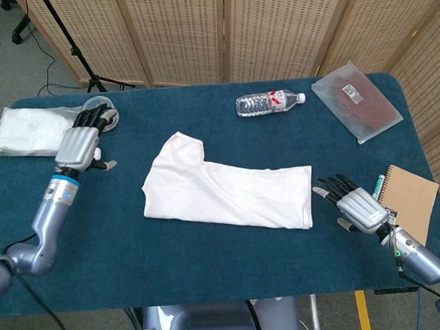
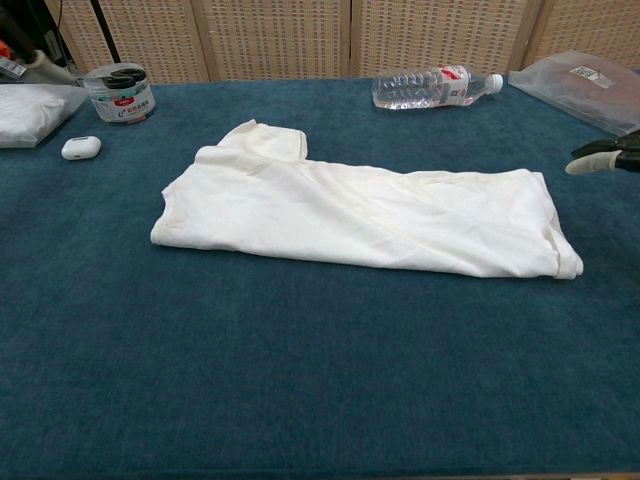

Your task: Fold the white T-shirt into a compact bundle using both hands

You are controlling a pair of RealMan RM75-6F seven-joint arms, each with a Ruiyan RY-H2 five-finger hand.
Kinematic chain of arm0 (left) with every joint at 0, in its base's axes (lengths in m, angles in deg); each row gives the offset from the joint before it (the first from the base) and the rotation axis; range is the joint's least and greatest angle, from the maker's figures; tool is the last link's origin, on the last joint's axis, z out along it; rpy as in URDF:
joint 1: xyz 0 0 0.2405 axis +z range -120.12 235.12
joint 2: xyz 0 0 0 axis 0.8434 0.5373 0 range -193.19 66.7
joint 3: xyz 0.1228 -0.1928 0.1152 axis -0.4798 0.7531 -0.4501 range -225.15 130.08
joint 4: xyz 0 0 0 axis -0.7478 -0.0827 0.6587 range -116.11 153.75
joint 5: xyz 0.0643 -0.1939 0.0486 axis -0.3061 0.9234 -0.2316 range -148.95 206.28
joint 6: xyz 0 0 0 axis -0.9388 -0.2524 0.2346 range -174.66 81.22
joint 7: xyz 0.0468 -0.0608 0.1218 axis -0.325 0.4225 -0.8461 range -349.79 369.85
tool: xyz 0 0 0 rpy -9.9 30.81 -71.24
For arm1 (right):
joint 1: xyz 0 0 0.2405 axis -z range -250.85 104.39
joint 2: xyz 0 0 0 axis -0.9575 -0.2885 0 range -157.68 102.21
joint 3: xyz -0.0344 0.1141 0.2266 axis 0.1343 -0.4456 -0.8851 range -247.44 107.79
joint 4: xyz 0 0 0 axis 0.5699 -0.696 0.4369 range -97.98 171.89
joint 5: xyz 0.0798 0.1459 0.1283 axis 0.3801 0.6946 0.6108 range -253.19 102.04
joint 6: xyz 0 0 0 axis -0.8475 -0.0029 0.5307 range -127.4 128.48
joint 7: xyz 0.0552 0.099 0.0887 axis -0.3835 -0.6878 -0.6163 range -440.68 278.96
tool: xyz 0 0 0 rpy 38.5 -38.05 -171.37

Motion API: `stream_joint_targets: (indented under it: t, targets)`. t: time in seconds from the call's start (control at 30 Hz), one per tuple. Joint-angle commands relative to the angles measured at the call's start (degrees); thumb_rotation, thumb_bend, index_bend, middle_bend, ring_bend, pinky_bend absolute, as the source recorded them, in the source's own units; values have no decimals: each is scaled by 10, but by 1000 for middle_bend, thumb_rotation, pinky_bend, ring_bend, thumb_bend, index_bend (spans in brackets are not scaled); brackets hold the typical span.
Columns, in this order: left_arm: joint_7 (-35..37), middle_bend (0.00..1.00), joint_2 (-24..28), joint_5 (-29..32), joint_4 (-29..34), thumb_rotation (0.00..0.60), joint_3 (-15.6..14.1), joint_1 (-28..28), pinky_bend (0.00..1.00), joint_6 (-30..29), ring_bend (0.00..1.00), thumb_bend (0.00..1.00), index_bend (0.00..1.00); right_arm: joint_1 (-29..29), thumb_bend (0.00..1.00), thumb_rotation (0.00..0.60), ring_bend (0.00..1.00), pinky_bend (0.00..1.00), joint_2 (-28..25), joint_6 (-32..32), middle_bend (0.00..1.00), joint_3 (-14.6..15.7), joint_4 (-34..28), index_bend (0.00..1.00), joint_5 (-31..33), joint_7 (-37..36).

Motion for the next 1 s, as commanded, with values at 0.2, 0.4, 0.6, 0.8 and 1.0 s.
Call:
stream_joint_targets:
  t: [0.2,0.4,0.6,0.8,1.0]
  targets:
    - [11,0,98,-18,113,600,-45,112,0,-87,0,0,0,-15,312,600,0,0,12,-24,0,36,18,106,-52,11]
    - [38,0,103,-24,115,600,-51,142,0,-111,0,0,0,-14,146,600,0,0,18,-43,0,41,16,170,-60,26]
    - [80,0,115,-16,135,600,-48,169,0,-120,0,0,0,-19,150,600,0,0,55,-23,0,34,30,247,-44,43]
    - [95,0,122,-28,144,600,-48,178,0,-120,0,0,0,-27,162,600,0,0,75,-8,0,30,44,281,-35,62]
    - [111,0,127,-37,145,600,-45,184,0,-119,0,0,0,-33,182,600,0,0,85,-1,0,28,62,308,-30,87]
